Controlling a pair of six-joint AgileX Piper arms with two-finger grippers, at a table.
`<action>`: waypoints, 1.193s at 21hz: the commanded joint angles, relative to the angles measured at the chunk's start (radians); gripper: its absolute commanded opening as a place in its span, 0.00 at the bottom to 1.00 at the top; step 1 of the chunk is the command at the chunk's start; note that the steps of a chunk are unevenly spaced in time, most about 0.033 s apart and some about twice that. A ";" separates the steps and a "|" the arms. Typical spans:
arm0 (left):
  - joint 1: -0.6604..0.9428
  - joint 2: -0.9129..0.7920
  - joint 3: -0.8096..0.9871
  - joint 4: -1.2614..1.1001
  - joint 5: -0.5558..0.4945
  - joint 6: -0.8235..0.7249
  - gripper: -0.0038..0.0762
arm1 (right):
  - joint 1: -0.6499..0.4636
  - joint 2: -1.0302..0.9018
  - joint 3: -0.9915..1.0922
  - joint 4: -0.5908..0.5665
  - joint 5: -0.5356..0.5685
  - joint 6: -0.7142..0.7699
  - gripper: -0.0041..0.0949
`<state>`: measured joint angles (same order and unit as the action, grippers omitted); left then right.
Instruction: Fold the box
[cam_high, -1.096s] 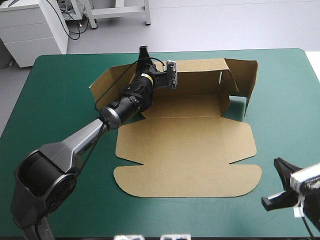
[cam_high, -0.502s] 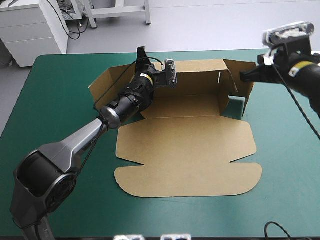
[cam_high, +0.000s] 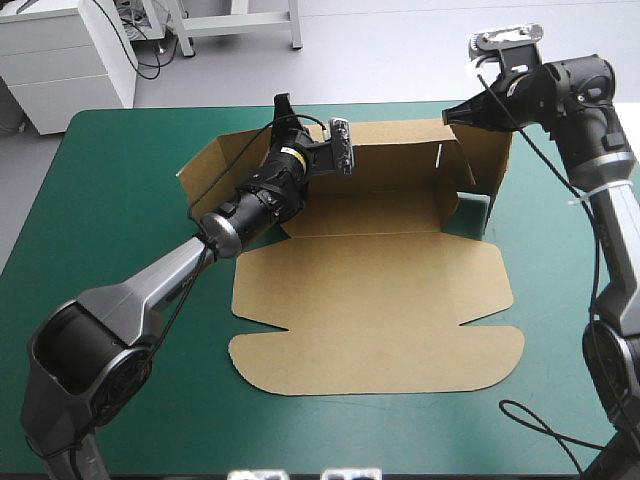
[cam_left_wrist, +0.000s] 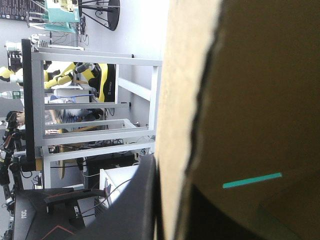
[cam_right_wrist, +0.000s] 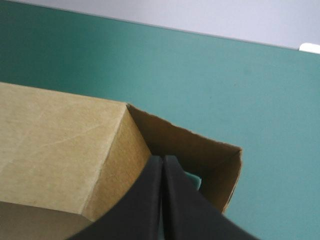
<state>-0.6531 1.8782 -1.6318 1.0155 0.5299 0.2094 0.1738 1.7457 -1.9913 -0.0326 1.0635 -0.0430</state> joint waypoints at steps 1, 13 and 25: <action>0.000 -0.058 -0.032 -0.011 -0.014 -0.030 0.04 | -0.001 -0.010 -0.027 -0.005 -0.014 0.005 0.03; 0.000 -0.058 -0.032 -0.011 -0.003 -0.030 0.04 | -0.001 -0.055 0.190 0.114 0.182 -0.068 0.03; 0.000 -0.058 -0.032 -0.018 0.007 -0.032 0.04 | -0.001 -0.720 0.881 0.125 -0.080 -0.140 0.03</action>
<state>-0.6524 1.8782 -1.6318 1.0079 0.5340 0.2060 0.1738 1.1767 -1.2050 0.0860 1.0746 -0.1656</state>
